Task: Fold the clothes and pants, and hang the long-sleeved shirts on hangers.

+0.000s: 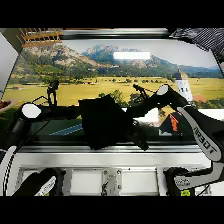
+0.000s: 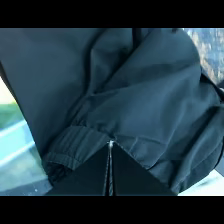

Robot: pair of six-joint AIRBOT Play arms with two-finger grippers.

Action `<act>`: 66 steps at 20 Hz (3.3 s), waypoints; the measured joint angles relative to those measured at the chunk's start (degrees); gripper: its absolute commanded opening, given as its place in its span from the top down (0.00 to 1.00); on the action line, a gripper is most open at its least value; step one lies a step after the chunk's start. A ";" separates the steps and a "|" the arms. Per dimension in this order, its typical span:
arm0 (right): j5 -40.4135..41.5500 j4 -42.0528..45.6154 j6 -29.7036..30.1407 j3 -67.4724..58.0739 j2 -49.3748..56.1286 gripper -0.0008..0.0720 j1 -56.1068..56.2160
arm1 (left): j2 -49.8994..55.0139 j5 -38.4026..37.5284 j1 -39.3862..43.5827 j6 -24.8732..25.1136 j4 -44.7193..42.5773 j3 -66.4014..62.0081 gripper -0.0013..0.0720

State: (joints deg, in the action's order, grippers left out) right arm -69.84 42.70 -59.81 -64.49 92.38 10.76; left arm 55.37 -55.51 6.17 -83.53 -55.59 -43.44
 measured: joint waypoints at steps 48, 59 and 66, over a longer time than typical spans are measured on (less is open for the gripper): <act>20.74 36.33 -24.94 19.30 -48.19 0.11 -58.86 | 1.22 6.10 11.72 -4.00 0.15 0.33 0.98; 18.62 13.81 -11.28 25.05 -53.46 0.11 -16.65 | 1.22 7.54 11.74 -3.91 0.13 0.35 0.98; 18.43 12.48 -10.62 25.68 -51.76 0.97 -6.03 | 1.22 7.32 11.78 -3.91 0.13 0.35 0.98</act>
State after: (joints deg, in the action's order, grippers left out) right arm -51.42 55.18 -70.43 -38.81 40.62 4.73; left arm 56.60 -48.18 17.96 -87.44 -55.46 -43.09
